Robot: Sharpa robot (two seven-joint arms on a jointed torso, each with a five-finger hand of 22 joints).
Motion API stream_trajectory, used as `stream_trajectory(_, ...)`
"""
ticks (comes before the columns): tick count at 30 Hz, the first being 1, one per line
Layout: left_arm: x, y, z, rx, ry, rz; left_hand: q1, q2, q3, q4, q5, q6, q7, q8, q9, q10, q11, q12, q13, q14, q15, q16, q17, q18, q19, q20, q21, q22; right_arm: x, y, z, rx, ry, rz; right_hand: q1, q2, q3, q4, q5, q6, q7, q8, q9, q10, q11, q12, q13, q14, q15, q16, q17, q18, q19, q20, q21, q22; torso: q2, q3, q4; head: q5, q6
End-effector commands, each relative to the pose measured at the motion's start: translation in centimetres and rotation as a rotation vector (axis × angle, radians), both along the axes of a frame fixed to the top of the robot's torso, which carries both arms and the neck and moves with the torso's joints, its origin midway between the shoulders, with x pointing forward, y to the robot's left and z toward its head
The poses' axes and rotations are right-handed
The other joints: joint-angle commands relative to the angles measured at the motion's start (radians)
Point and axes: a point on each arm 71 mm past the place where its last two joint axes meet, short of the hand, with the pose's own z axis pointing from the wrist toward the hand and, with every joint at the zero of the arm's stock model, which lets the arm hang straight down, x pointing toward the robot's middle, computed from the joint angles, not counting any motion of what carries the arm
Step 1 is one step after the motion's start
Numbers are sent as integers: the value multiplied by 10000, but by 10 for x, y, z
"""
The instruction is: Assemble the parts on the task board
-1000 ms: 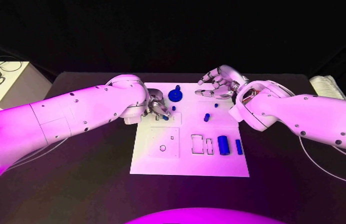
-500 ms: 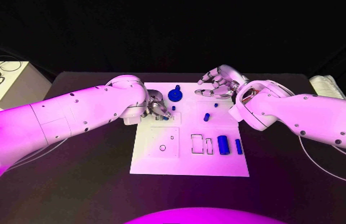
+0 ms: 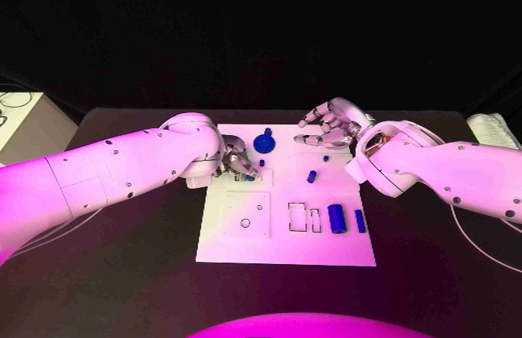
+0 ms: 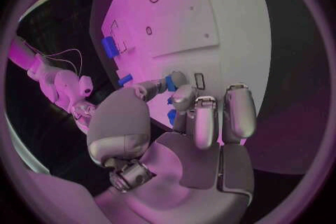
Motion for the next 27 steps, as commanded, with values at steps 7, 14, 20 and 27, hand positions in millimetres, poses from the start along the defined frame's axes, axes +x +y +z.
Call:
stream_trajectory(7,-3,0,-7,186,317,-75,24,-53,-1190,703,-70,27,58,-80,-3,-77,6,-55,25,1060,-71,44,2635,-148,27,-20,-71,-1,-1,2,0,-33,-44,184,-136,1,15,23,0,-56,2,71,16,-45,-3,-45,1483,977,-61,-9,2465,-65,882,-71,-65,2426,-9,-4,14,-6,-2)
stream_trajectory(14,-1,2,-7,192,293,-1,151,-53,-1584,949,-93,31,55,-102,1,-72,3,-52,44,1060,-75,44,2635,-147,29,-24,-79,2,-1,1,0,-32,-49,188,-136,1,15,23,0,-56,2,71,16,-45,-3,-45,1483,977,-61,-9,2465,-65,882,-71,-65,2426,-9,-6,6,1,-6)
stream_trajectory(20,0,3,-7,180,259,57,167,-46,-1683,999,-111,34,54,-108,1,-66,2,-47,57,1060,-76,44,2635,-147,29,-25,-81,1,-1,1,0,-32,-49,192,-166,-3,4,26,-1,-62,1,84,17,-34,-3,-32,1492,979,-61,-6,2471,-64,879,-71,-71,2422,-5,-8,5,3,-10)
stream_trajectory(27,0,4,-7,119,155,119,139,62,-2227,1042,-872,41,46,-154,-3,-53,-1,-40,87,1060,-78,44,2635,-149,44,-28,-84,24,0,1,0,-32,-48,189,-184,-4,-2,28,-2,-65,0,92,18,-38,-3,-36,1488,977,-62,-9,2465,-65,882,-71,-65,2426,-3,-9,-1,5,-6)
